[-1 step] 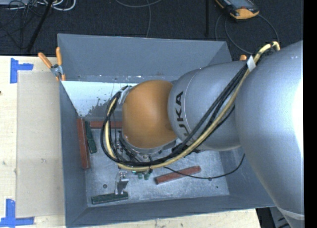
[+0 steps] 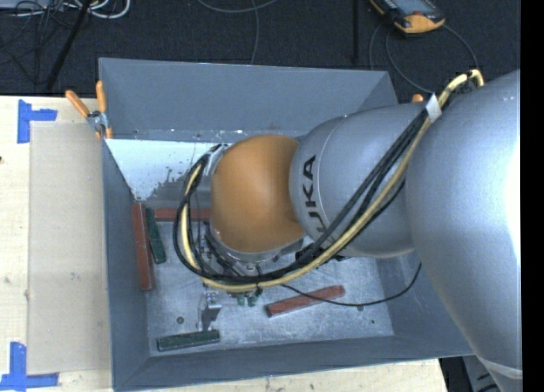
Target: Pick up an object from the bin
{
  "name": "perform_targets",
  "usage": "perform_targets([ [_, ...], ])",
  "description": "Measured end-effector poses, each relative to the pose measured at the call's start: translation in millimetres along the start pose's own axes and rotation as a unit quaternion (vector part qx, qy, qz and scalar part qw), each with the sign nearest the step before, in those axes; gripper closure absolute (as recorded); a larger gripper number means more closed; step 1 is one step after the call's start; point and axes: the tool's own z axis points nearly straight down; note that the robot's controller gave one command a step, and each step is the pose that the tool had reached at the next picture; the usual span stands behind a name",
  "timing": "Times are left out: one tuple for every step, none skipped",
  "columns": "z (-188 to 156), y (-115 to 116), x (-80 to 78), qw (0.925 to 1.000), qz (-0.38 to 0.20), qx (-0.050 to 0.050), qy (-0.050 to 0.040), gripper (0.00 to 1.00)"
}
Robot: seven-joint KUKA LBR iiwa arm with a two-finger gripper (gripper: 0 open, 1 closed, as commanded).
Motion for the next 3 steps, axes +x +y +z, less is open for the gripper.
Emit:
perform_targets([
  [56, 13, 26.4, 0.9853, -0.171, 0.000, -0.0024, 0.00],
  [27, 8, 31.8, 0.9839, -0.179, 0.000, -0.0002, 0.00],
  [7, 9, 30.8, 0.9862, -0.165, 0.000, -0.0019, 0.00],
])
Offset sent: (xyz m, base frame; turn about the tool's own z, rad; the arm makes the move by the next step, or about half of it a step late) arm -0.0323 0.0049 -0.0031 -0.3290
